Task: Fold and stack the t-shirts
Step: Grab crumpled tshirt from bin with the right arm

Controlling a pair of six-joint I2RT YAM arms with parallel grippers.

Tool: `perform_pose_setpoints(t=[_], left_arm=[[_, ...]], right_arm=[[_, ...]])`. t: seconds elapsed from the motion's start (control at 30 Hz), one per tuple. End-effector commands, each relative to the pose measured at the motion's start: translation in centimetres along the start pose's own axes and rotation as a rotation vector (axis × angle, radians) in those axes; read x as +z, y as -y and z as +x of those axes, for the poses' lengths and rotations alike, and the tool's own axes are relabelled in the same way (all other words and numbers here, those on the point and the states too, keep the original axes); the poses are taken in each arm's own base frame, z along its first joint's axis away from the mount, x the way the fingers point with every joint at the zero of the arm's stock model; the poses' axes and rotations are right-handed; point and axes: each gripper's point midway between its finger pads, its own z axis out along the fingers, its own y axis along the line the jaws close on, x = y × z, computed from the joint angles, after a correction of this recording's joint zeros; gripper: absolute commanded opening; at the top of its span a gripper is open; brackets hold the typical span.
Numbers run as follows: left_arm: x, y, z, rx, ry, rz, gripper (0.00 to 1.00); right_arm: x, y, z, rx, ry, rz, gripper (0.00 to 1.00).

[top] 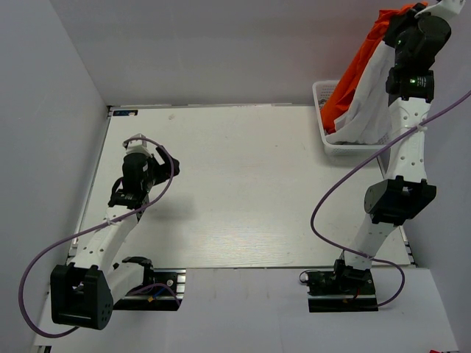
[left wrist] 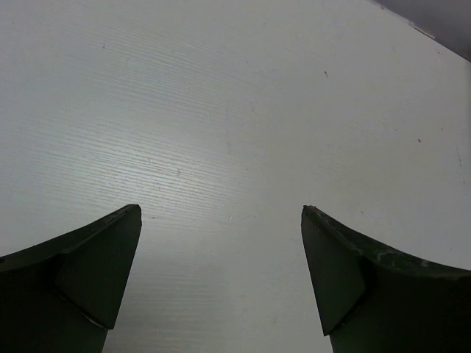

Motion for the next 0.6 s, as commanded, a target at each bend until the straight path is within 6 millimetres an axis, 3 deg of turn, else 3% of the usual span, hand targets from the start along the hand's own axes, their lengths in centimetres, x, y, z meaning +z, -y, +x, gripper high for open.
perform_pose_setpoints(t=[0.0,0.2,0.33,0.37,0.43,0.53,0.57], left_arm=[[-0.5,0.6,-0.3,0.0,0.018,0.029,1.0],[-0.3,0.5,-0.1,0.0,0.01,0.025,1.0],[-0.1,0.4,0.1,-0.009,0.001,0.021,1.0],[0.1,0.3,0.4,-0.008,-0.009,0.015,1.0],[0.3,0.2,0.7,-0.008,-0.018,0.011,1.0],[0.5,0.0,0.9,-0.008,-0.027,0.006,1.0],[0.5,0.1,0.9,-0.017,-0.027,0.006,1.0]], right_arm=[[-1.2,-1.7,-7.1,-0.025,0.196,-0.047,0.0],[0.0,-1.3,-4.9,-0.031,0.152,-0.048,0.0],[0.6,-0.4,-1.9,-0.044,0.091,-0.033,0.0],[1.3,0.6,0.4,-0.041,0.048,-0.014,0.0],[1.8,1.3,2.2,-0.066,0.014,-0.006,0.0],[2.1,3.5,9.0,-0.086,-0.126,0.026,0.0],[2.0,3.7,10.3,-0.083,-0.155,0.026,0.0]])
